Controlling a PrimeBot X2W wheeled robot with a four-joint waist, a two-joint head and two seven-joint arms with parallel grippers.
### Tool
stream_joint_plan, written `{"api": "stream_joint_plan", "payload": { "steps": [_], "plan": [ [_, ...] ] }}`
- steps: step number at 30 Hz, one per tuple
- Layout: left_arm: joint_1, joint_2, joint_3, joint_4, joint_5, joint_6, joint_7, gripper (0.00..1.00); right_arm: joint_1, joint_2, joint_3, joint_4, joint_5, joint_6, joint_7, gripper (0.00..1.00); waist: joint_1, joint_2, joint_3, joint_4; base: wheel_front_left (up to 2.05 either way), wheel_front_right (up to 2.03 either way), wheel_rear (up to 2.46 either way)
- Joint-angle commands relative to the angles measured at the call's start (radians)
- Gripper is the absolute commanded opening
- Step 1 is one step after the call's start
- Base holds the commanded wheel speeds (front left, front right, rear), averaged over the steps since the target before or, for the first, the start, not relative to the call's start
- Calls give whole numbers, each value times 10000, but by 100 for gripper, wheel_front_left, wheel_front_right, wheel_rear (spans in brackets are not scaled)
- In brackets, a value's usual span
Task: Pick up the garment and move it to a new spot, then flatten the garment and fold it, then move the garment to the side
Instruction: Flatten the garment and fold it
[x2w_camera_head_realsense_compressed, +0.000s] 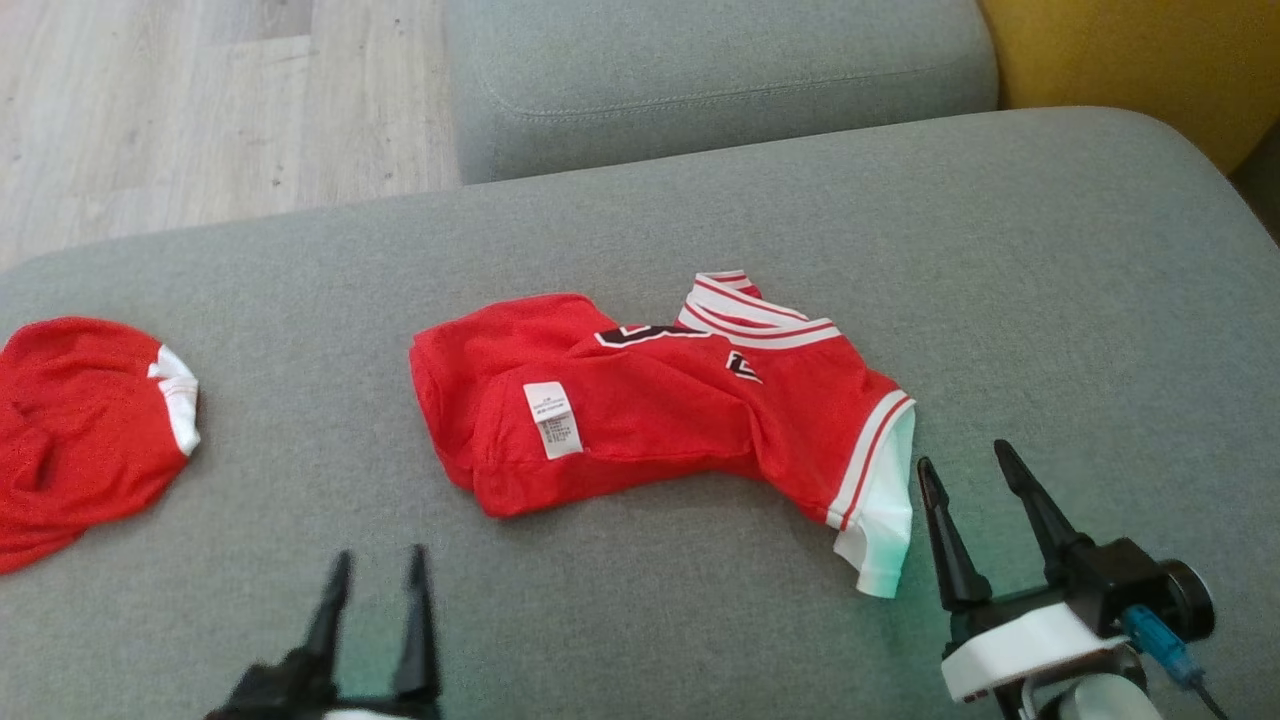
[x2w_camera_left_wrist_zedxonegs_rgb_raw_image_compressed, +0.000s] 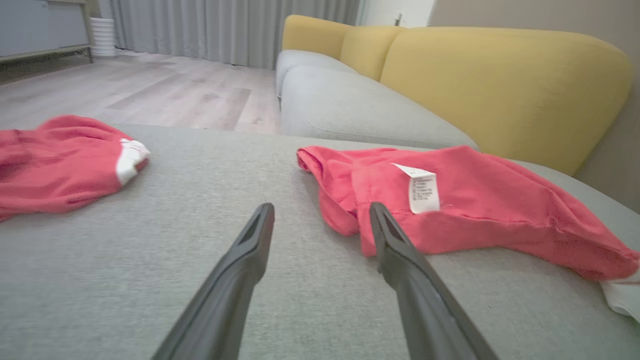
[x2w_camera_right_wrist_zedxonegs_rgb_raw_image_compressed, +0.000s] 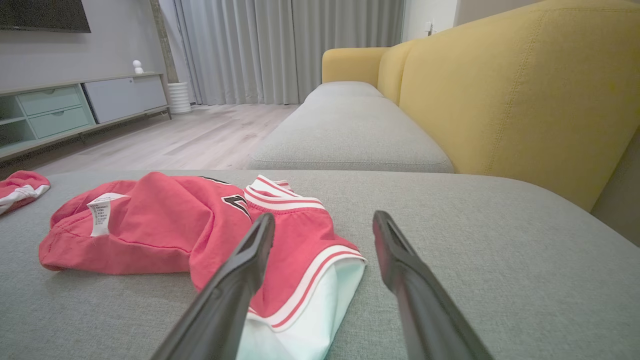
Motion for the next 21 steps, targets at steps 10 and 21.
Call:
{"api": "stream_joint_plan", "payload": {
  "steps": [10, 21],
  "plan": [
    [-2793, -219, -791, 1477, -462, -639, 937, 100, -606, -73, 576, -267, 128, -9, -107, 100, 0, -1, 343, -407, 0, 0, 0],
    [-3974, 138, -438, 3233, -845, -517, 1665, 100, -814, -96, 533, -359, 146, -9, -107, 100, 0, -1, 904, -832, 0, 0, 0]
  ]
}}
